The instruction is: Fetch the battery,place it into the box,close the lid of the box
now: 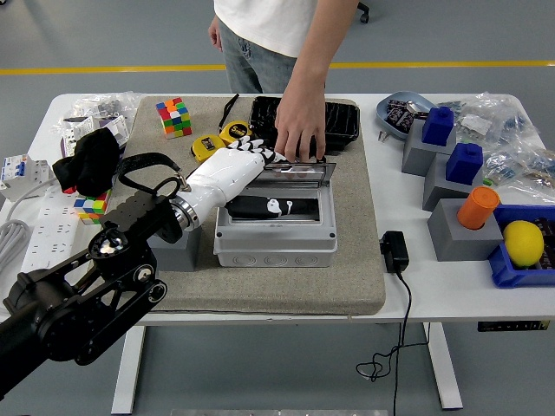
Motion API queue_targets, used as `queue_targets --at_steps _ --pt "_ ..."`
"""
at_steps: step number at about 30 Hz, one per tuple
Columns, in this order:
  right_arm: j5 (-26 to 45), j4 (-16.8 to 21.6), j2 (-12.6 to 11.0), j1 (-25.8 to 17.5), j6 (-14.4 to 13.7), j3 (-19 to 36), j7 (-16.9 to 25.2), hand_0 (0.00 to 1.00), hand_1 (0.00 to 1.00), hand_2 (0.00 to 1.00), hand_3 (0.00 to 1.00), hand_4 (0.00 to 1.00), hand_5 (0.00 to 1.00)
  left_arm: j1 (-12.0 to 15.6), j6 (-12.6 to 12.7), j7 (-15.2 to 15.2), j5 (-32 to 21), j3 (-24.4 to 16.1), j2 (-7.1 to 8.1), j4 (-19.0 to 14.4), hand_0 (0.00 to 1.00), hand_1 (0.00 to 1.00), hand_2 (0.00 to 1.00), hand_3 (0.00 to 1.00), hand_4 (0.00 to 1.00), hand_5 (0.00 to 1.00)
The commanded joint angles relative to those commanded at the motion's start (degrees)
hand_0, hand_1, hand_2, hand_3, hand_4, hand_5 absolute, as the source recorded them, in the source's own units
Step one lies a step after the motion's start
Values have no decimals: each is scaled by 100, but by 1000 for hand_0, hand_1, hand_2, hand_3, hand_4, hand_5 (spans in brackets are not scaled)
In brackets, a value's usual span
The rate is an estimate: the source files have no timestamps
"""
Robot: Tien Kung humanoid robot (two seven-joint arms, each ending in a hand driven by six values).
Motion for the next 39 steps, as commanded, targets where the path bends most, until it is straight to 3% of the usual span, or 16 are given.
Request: queue_targets --at_steps 5,12,22,29,34,35,39 --pt "27 -11 -16 1 -8 -21 7 698 644 668 723 998 933 102 -17 44 -48 335 297 -459 998 948 810 757 998 998" --pt "1 -2 -27 39 -5 26 10 698 643 668 723 998 932 168 -108 117 -104 687 533 -887 998 936 795 753 998 998" --pt "16 -15 -28 33 -13 34 -5 698 643 667 723 998 932 248 -164 170 -105 1018 720 -1257 998 930 795 752 998 998" --pt "-25 -2 -17 62 -6 84 -2 697 643 668 723 998 931 402 155 -77 -323 356 566 -1356 998 921 794 752 998 998" --pt "11 -18 -1 51 -17 54 -3 697 643 667 723 998 931 720 295 -504 -1543 -761 222 -1471 998 911 796 751 998 998" --pt "10 -18 4 46 -17 51 -4 697 643 668 723 998 930 782 284 -577 -1767 -982 147 -1469 876 878 805 758 998 869" --pt "-22 -7 25 33 -11 63 -8 697 643 668 723 998 930 1015 127 -633 -2698 -1824 -97 -1399 876 878 805 758 998 869"
